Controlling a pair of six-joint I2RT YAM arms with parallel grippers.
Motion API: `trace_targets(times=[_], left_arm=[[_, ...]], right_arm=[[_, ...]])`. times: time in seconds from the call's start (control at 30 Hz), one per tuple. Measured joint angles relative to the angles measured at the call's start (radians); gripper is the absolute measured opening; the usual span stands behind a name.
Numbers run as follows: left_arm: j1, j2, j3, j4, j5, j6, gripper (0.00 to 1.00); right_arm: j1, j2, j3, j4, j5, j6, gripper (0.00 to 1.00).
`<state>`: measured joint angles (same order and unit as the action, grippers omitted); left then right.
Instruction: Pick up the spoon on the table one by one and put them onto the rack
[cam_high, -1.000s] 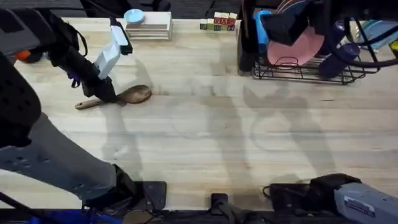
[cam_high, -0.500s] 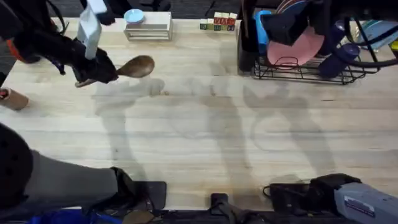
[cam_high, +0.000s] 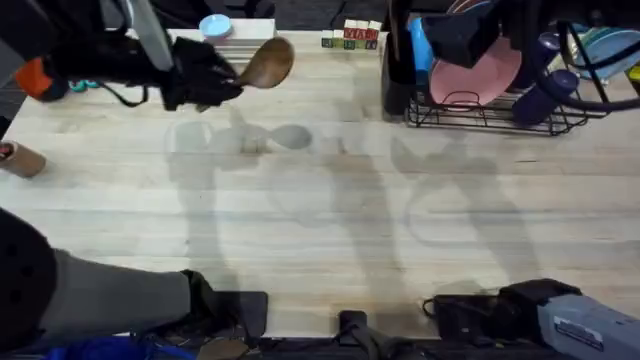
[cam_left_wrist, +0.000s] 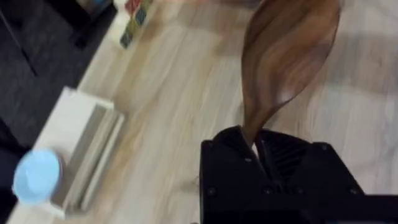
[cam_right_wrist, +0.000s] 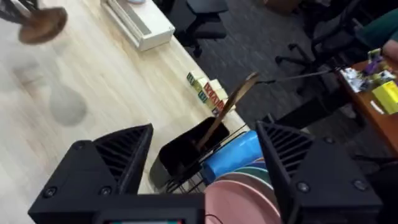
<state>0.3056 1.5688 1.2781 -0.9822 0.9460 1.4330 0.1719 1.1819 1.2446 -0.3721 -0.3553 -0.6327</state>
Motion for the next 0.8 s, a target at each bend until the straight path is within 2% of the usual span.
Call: trace_targets(times=[0.1,0.13,0.23,0.67,0.7,0.8], left_arm=[[-0.056,0.000,0.000,0.047,0.042,-0.004,0.043],[-0.123,0.000,0.000,0.113,0.061,-0.033,0.043],[-0.192,0.000,0.000,0.208,0.057,-0.113,0.043],[-0.458,0.000,0.000,0.645,-0.019,-0.595,0.043],[-0.504,0.000,0.000,0.756,-0.023,-0.707,0.043],[-0.540,0.000,0.000,0.849,-0.023,-0.800,0.043]], right_arm=[[0.000,-0.030,0.000,0.000,0.000,0.000,0.993],[0.000,-0.062,0.000,0.000,0.000,0.000,0.993],[0.000,-0.082,0.000,0.000,0.000,0.000,0.993],[0.000,-0.091,0.000,-0.018,0.000,0.000,0.993],[0.000,-0.091,0.000,-0.018,0.000,0.000,0.993],[0.000,-0.091,0.000,-0.018,0.000,0.000,0.993]])
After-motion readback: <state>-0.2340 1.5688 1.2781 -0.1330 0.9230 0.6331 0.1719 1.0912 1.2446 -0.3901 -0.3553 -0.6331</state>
